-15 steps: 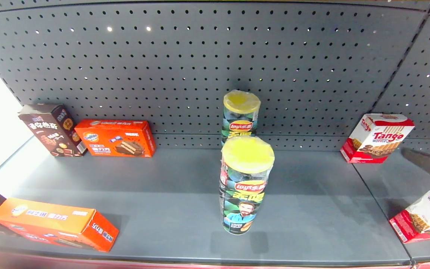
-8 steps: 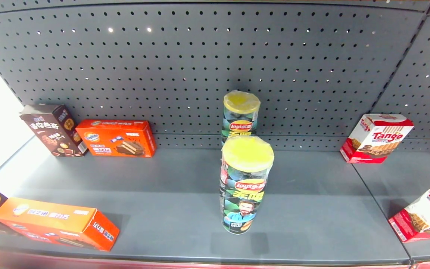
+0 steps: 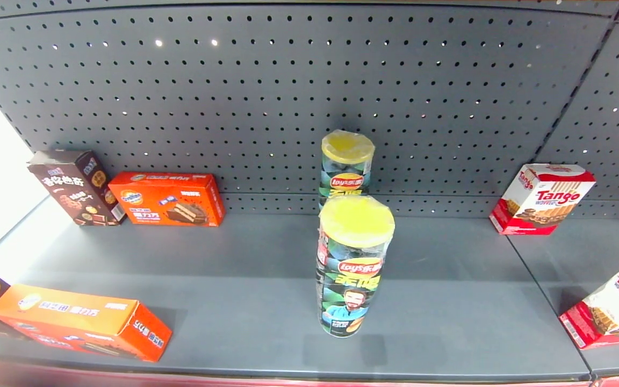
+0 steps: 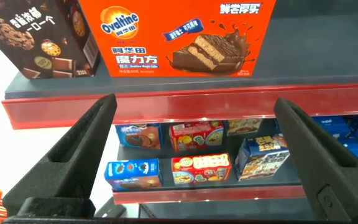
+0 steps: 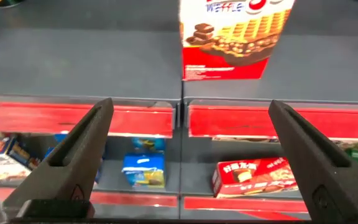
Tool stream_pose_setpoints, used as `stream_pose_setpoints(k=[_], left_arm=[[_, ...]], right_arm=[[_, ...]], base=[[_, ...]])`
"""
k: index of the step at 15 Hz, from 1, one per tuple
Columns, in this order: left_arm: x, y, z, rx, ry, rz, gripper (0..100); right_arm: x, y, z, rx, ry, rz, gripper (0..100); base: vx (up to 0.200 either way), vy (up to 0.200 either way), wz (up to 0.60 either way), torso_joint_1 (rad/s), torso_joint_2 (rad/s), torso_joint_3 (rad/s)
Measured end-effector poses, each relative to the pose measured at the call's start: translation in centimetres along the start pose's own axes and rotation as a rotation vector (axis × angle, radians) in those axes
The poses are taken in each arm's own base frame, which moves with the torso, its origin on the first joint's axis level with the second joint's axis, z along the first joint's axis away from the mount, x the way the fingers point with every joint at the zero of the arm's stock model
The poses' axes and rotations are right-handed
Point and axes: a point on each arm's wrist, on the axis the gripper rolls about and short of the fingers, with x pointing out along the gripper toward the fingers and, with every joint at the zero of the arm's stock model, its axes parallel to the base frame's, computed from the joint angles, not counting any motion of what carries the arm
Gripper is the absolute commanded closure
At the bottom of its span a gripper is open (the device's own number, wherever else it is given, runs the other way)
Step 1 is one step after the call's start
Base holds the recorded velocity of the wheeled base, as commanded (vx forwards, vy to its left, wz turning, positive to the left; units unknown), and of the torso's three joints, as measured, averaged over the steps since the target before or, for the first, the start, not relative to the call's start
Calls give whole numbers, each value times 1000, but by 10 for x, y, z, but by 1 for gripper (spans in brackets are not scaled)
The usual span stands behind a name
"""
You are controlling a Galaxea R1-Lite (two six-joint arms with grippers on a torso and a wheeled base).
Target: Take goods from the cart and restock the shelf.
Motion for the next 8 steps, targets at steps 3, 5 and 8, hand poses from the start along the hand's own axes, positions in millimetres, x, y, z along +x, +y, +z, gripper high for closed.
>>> stream_pose_setpoints(k=[3,5,8], left_arm=[[0,0,0,3,0,0,0],[0,0,0,11,0,0,0],[0,0,0,19,0,-3,0]], right_arm=[[-1,0,-1,0,-7,-7,0],[-1,0,-1,0,-9,-8,0],[-1,0,-1,-2,-10,-3,0]], base=[[0,0,0,0,0,0],[0,0,0,0,0,0],[0,0,0,0,0,0]])
